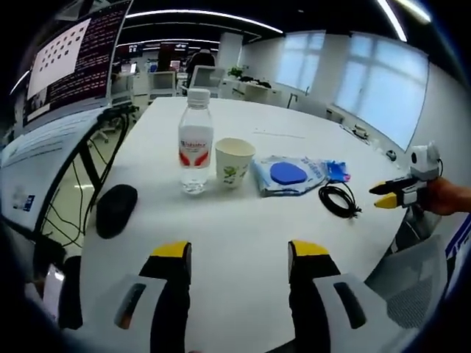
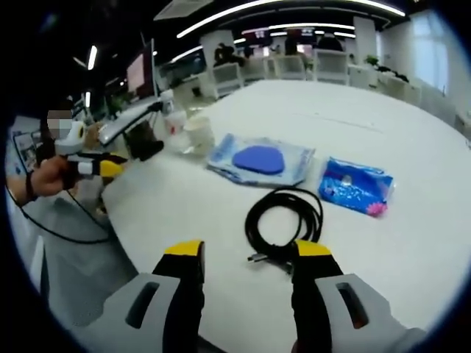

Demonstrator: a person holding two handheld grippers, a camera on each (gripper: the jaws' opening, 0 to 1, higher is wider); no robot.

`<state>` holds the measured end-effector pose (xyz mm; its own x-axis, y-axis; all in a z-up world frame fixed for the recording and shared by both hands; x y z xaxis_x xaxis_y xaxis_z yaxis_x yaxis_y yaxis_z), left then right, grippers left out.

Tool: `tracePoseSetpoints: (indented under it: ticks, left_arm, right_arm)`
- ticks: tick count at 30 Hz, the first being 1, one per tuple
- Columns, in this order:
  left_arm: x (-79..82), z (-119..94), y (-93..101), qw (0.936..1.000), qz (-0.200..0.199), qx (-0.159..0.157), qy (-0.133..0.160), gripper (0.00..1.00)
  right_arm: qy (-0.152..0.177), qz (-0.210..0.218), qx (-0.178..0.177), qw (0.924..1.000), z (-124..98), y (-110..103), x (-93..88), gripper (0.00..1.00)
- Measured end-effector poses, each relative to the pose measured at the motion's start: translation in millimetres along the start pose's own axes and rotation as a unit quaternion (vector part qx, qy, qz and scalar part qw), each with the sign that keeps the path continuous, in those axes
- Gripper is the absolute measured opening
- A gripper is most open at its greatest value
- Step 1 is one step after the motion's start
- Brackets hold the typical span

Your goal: Arrange the tabletop items into an orderly group along one side of the table until the central work area is clear of visible clutter.

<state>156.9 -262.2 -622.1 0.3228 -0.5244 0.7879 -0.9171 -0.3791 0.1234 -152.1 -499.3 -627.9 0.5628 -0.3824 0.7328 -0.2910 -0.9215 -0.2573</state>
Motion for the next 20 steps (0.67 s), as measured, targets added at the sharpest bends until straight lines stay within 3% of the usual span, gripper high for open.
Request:
tracePoseSetpoints:
  ticks: [20]
  left_arm:
    - [-1.5, -0.4, 2.2, 1.0000, 0.001, -0.008, 0.001, 0.53]
  right_arm:
    - [0.002, 0.004, -0.001, 1.0000, -3.8, -1.9, -2.6, 0.48]
Point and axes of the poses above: the point that each gripper's makers call its tool centre point, and the gripper's own axes: z roughly forward along the fingers, y roughly to its right, x roughly out of its top, the point moved 10 cm from there along -z, roughly backward along the fingers, and after that the axes turned 7 degrees about x, right-handed, at the moved point
